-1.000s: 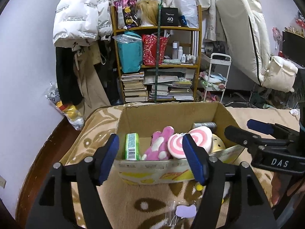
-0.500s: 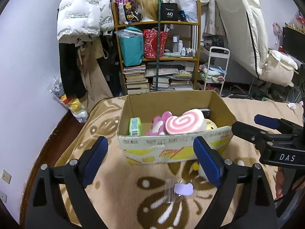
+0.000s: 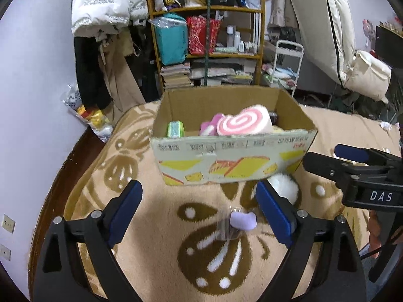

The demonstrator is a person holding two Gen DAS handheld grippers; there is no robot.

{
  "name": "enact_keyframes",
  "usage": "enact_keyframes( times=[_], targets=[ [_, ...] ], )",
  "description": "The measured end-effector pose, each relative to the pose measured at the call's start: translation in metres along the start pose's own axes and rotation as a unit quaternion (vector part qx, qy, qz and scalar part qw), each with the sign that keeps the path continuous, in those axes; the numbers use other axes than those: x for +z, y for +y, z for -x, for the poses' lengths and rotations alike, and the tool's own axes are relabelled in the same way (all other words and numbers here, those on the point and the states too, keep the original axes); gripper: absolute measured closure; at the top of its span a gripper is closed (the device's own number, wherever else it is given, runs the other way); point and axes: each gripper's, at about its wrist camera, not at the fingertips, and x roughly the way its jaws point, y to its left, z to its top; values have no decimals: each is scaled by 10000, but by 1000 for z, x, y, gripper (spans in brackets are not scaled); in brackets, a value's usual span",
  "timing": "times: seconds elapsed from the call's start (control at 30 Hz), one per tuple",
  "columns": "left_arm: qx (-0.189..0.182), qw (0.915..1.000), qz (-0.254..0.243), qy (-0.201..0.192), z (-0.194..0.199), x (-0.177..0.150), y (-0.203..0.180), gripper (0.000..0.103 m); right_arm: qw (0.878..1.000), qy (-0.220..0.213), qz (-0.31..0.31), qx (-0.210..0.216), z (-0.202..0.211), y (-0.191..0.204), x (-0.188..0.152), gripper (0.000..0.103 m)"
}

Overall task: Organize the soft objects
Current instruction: 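Lower left tool to clear bag while right tool lowers to white fluffy plush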

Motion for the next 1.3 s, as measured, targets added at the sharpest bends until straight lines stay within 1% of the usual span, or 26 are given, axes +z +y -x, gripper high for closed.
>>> enact_keyframes(
  times=[0.13, 0.33, 0.4, 0.77, 1.0, 1.2, 1.27, 1.3],
  targets=[
    [-71, 9997, 37, 232, -16, -7, -1, 12, 9998, 179, 50, -45, -15, 2, -3, 3],
    [-170, 9987, -21, 481, -36, -15, -8, 12, 9995, 311, -28, -69, -30, -2, -3, 3],
    [-262, 9980, -13, 572, -42, -17, -10, 12, 9993, 351, -56, -75, -34, -5, -1, 3],
    [-484, 9955, -51, 808, -62, -22, -15, 12, 9975, 660, -236, -69, -62, -19, -2, 3],
    [-591, 9934, -262, 944, -73, -29, -29, 12, 9956, 896, -254, -42, -77, -24, -7, 4],
    [-703, 9910, -361, 1076, -81, -34, -39, 12, 9935, 1114, -238, -22, -89, -28, -12, 15],
    [-721, 9902, -393, 1128, -83, -36, -42, 12, 9923, 1221, -214, -34, -93, -28, -13, 23],
    [-730, 9898, -410, 1153, -84, -37, -44, 12, 9917, 1269, -192, -45, -95, -27, -15, 25]
  ],
)
